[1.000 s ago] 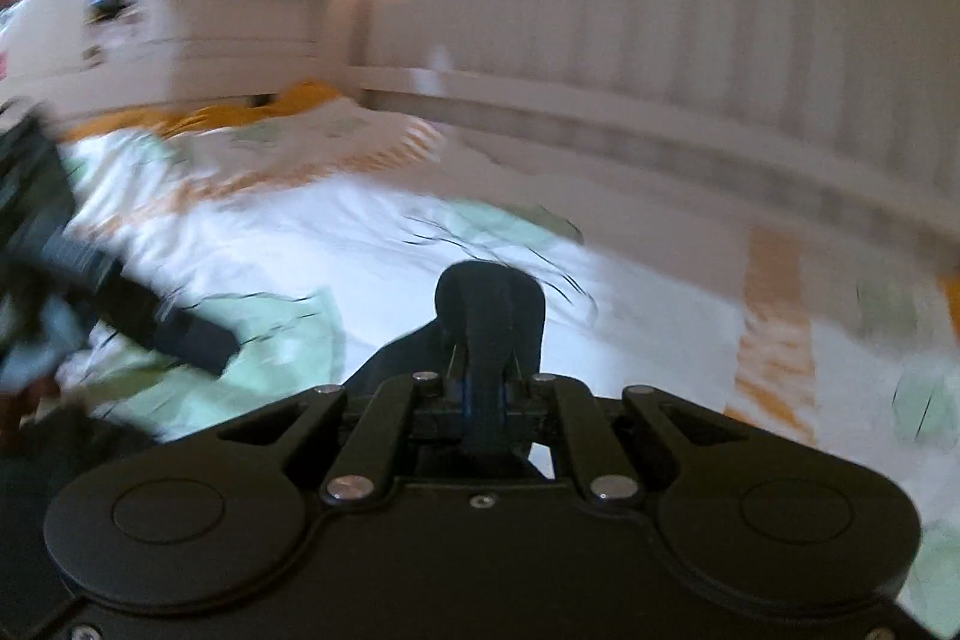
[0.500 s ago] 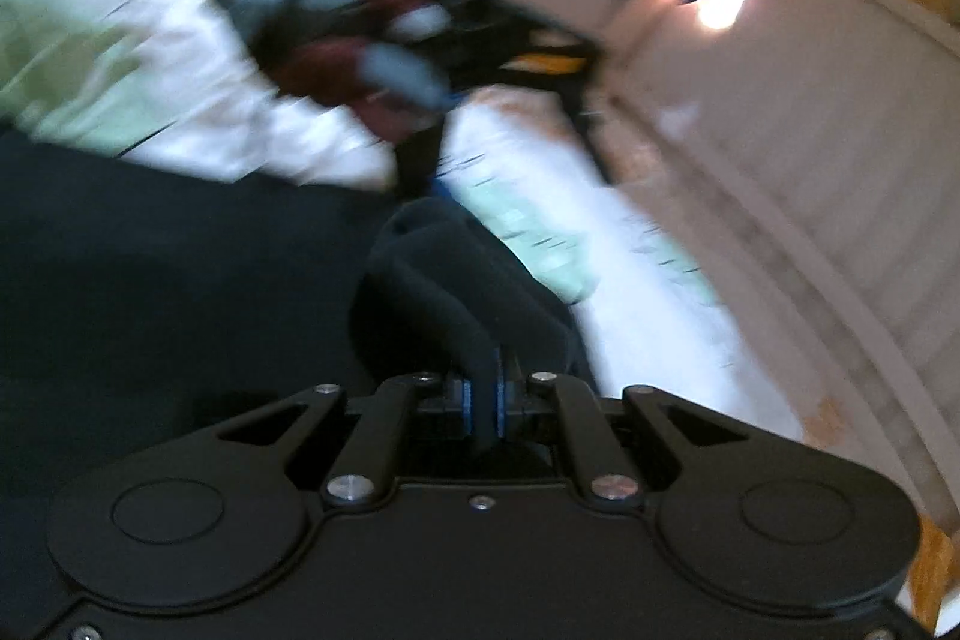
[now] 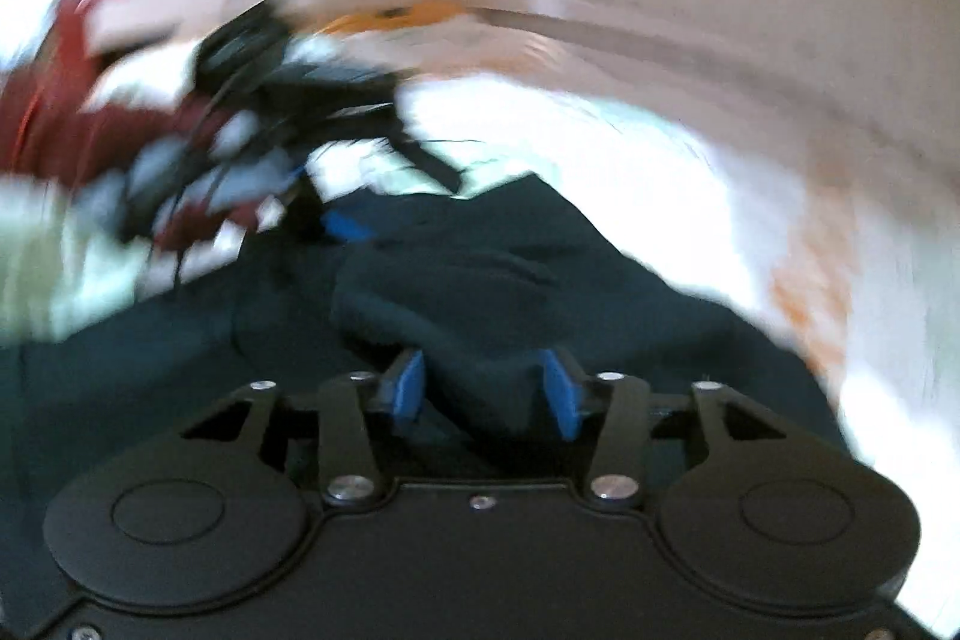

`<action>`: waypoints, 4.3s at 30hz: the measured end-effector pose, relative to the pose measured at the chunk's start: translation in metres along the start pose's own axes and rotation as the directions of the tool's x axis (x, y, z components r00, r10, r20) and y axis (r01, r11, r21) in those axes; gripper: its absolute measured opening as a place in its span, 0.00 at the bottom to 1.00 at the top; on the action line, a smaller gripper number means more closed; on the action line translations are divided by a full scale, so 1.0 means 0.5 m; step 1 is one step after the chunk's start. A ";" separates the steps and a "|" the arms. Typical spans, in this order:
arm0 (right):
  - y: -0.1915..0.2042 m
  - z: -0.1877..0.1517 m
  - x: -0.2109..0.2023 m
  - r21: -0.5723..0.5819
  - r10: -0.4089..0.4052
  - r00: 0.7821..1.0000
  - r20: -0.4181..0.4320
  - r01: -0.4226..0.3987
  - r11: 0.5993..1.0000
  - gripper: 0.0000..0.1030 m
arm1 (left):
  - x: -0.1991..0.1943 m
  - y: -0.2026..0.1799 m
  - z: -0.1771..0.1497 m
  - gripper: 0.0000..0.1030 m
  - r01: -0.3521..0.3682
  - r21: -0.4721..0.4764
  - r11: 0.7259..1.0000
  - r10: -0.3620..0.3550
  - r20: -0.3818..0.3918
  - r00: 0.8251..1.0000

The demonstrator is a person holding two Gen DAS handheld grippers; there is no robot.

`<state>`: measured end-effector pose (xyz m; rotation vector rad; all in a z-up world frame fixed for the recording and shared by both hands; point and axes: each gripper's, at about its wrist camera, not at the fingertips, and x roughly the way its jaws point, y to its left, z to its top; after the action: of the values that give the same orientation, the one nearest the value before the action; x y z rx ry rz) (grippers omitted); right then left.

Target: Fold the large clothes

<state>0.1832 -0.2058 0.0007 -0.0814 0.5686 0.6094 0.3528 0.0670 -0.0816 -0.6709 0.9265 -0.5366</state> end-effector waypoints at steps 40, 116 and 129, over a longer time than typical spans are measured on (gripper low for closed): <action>-0.204 -0.066 0.073 0.505 -0.119 0.971 -0.205 0.209 0.838 0.35 | -0.031 -0.015 -0.056 1.00 -0.055 0.084 0.995 0.053 0.017 0.998; -0.157 -0.033 0.008 0.401 -0.320 0.947 -0.015 0.299 0.866 0.73 | -0.096 -0.149 -0.157 0.84 -0.308 0.425 0.851 0.209 0.265 0.941; -0.080 -0.080 0.145 0.157 -0.321 0.932 -0.169 0.347 0.925 0.76 | 0.027 -0.118 -0.210 0.91 -0.401 0.526 0.750 0.353 0.194 0.915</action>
<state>0.2351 -0.2103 -0.0747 -0.0456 0.7276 0.2157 0.2614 -0.0124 -0.0912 0.0376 0.7457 -0.3795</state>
